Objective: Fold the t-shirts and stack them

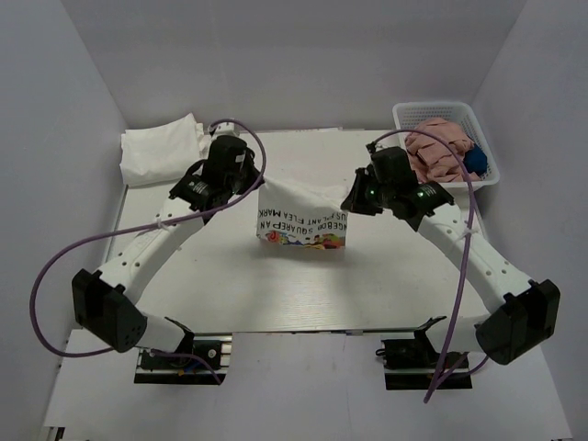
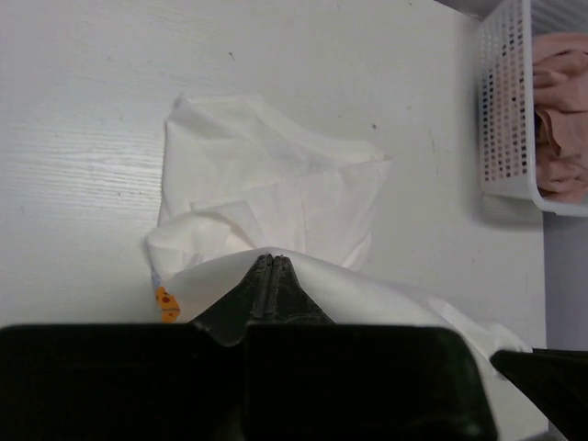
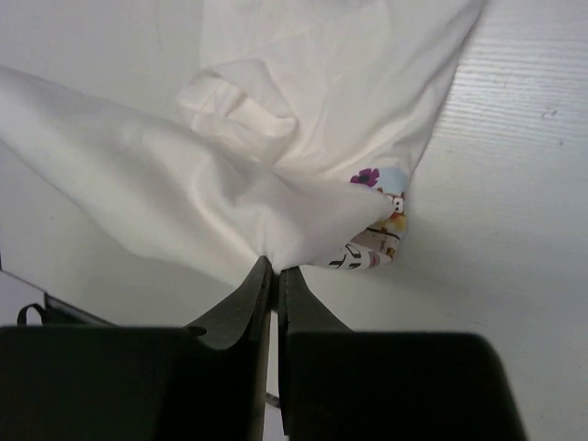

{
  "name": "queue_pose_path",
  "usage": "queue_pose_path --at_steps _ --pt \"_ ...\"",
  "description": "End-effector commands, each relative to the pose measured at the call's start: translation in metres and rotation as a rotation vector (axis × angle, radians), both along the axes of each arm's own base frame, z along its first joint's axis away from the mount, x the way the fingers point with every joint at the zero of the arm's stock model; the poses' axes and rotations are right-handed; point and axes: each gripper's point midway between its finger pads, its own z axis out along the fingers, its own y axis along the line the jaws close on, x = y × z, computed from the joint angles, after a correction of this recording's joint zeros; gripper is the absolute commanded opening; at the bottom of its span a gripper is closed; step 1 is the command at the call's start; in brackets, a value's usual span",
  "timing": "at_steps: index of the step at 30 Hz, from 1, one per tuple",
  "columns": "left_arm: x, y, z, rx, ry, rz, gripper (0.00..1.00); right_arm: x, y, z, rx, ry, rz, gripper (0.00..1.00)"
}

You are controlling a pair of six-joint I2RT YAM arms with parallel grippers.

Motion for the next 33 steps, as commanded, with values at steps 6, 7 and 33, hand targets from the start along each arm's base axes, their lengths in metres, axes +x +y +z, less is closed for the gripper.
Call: queue_pose_path --at_steps 6,7,33 --pt "0.056 0.013 0.008 0.100 -0.052 0.129 0.00 0.058 -0.008 0.004 -0.029 -0.039 -0.089 0.00" --pt "0.063 0.014 0.007 0.099 -0.052 0.138 0.00 0.068 -0.012 -0.005 -0.040 -0.017 -0.108 0.00" --pt "0.197 0.012 -0.131 0.082 0.146 0.057 0.10 0.213 0.015 -0.098 0.103 0.157 -0.080 0.90"
